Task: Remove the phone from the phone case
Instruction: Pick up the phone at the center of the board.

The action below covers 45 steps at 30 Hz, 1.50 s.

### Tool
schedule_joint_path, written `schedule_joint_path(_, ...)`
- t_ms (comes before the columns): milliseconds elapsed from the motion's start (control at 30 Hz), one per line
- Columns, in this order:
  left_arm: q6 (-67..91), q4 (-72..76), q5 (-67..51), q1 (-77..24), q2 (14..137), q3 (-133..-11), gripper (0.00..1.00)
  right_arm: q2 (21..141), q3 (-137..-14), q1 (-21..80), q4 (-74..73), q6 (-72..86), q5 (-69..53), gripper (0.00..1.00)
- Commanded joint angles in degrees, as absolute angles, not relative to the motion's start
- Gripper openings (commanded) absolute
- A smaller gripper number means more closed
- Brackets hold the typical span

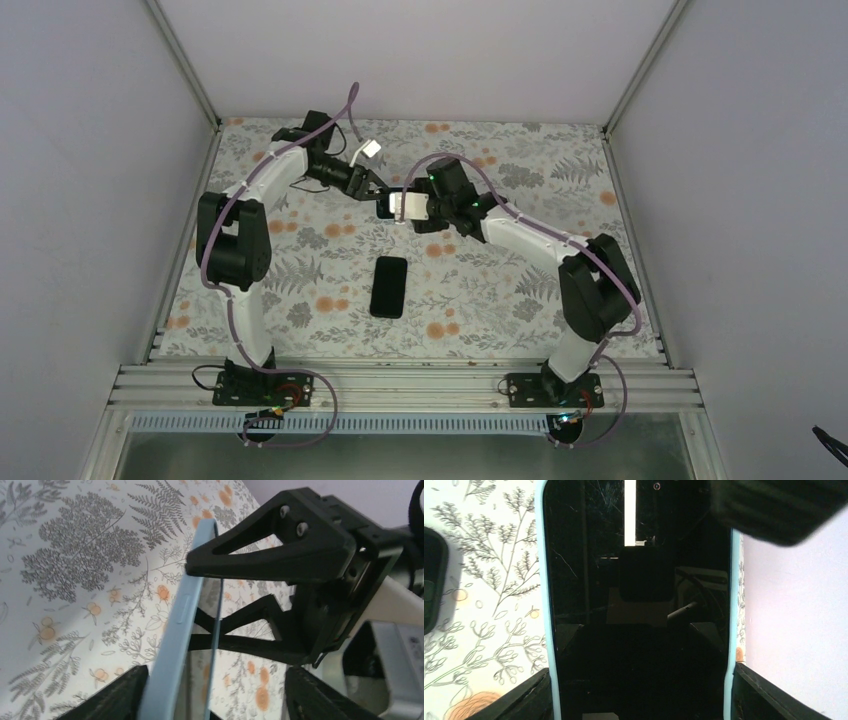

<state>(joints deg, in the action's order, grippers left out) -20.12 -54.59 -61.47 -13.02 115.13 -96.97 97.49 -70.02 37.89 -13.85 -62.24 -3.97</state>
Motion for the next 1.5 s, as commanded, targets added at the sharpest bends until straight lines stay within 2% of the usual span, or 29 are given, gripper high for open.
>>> schedule_joint_path(0,-21.77,-56.58,-64.73,-13.20,115.76,-97.52,0.61,99.18,-74.05,38.75,-7.64,-60.54,-0.22,0.42)
schedule_joint_path(133,-23.57,-58.19,-66.11,-13.25,116.12,-97.91,0.50,100.48,-75.57,38.93,-7.54,-60.25,0.10,0.42)
schedule_joint_path(333,-24.32,-59.19,-65.54,-13.24,117.06,-98.31,0.48,100.06,-76.20,39.16,-7.58,-60.09,-0.37,0.41)
schedule_joint_path(367,-24.53,-59.30,-65.79,-13.28,117.26,-98.34,0.42,99.86,-76.18,39.26,-7.68,-60.18,-0.54,0.41)
schedule_joint_path(400,-24.78,-59.54,-66.12,-13.29,117.66,-98.51,0.30,99.77,-76.20,39.35,-7.80,-60.18,-0.46,0.41)
schedule_joint_path(467,-25.35,-60.32,-66.71,-13.26,118.33,-99.12,0.17,99.35,-76.16,39.54,-8.02,-60.20,-0.45,0.42)
schedule_joint_path(567,-26.72,-61.89,-68.69,-13.23,118.80,-99.99,0.08,99.11,-76.13,39.64,-8.76,-60.50,-0.39,0.42)
schedule_joint_path(633,-28.54,-64.00,-69.85,-13.30,119.04,-101.31,0.03,98.80,-75.86,39.62,-9.10,-60.81,-0.80,0.46)
schedule_joint_path(700,-31.38,-66.65,-70.60,-13.35,119.11,-103.13,0.02,98.33,-75.61,39.64,-10.45,-61.36,-2.39,0.55)
schedule_joint_path(800,-35.73,-71.07,-70.03,-13.46,118.65,-105.43,0.02,97.72,-76.27,39.64,-16.57,-62.90,-5.44,0.78)
schedule_joint_path(867,-38.41,-74.24,-68.10,-13.54,118.31,-106.85,0.02,97.24,-76.72,39.52,-21.86,-63.39,-6.33,0.89)
schedule_joint_path(900,-39.86,-75.59,-66.66,-13.58,118.06,-107.62,0.02,96.72,-76.85,39.24,-24.33,-63.28,-7.31,0.98)
schedule_joint_path(1000,-41.35,-74.86,-59.43,-13.71,114.66,-108.04,0.02,94.20,-78.34,37.47,-32.27,-61.94,-12.75,1.00)
schedule_joint_path(1233,-41.94,-60.60,-33.70,-16.16,97.78,-94.34,0.02,87.13,-76.44,31.74,-42.24,-61.23,-24.90,1.00)
schedule_joint_path(1367,-43.83,-56.01,-26.35,-18.88,89.45,-86.27,0.02,86.69,-74.49,29.47,-43.78,-61.96,-26.08,0.97)
schedule_joint_path(1467,-43.71,-54.92,-26.13,-20.54,85.45,-83.13,0.02,87.86,-74.69,28.68,-43.56,-61.21,-26.64,0.95)
